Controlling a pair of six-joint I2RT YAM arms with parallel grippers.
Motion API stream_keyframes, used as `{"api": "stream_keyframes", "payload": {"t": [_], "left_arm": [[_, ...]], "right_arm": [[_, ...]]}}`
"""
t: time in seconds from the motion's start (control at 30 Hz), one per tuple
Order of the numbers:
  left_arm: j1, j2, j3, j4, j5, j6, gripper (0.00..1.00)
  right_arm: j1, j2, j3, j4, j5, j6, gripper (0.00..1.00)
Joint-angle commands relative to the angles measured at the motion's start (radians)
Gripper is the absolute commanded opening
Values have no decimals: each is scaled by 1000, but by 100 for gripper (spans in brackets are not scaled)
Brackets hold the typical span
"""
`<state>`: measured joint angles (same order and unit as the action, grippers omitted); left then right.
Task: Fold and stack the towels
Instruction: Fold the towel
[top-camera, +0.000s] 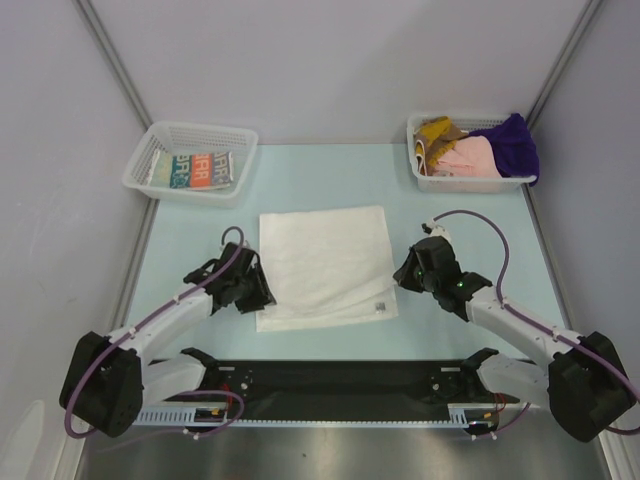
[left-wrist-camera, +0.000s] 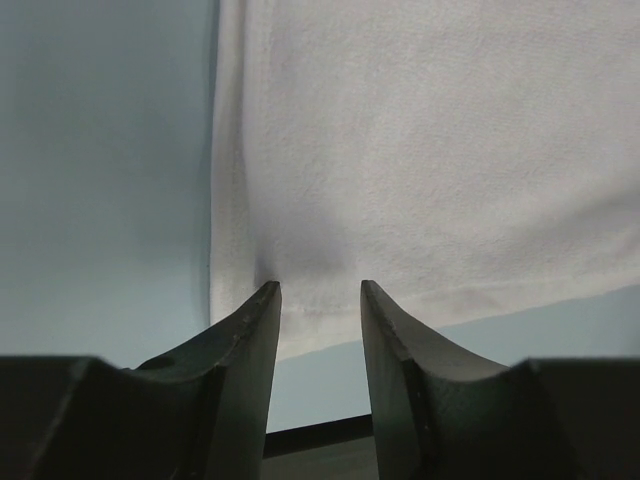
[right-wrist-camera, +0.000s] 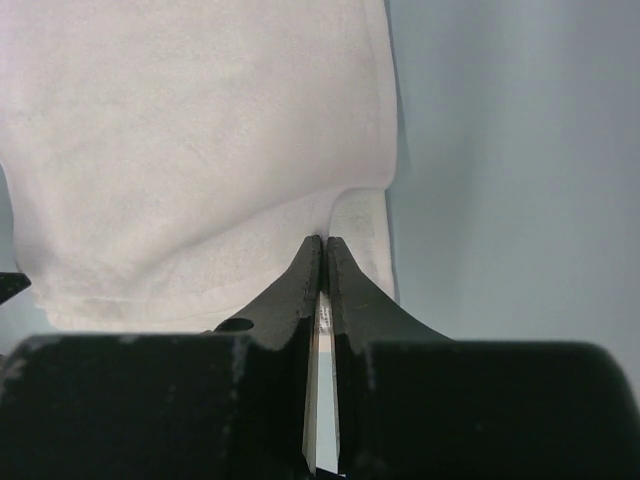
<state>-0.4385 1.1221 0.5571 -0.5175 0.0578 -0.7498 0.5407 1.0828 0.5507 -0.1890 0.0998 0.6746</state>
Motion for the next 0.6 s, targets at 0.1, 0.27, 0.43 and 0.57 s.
{"api": "stream_keyframes", "payload": {"t": [0.1, 0.27, 0.43, 0.57], "left_arm": [[-5, -99, -2, -96, -47, -54, 40], [-5, -97, -28, -102, -36, -100, 36], [-6, -87, -54, -75, -23, -118, 36], [-6, -58, -51, -69, -26, -117, 34]], "right_arm": [[-10, 9, 29, 31, -3, -24, 2], [-15, 11, 28, 36, -5, -27, 2], [-22, 19, 26, 37, -5, -32, 3], [-30, 29, 28, 45, -14, -35, 3]]}}
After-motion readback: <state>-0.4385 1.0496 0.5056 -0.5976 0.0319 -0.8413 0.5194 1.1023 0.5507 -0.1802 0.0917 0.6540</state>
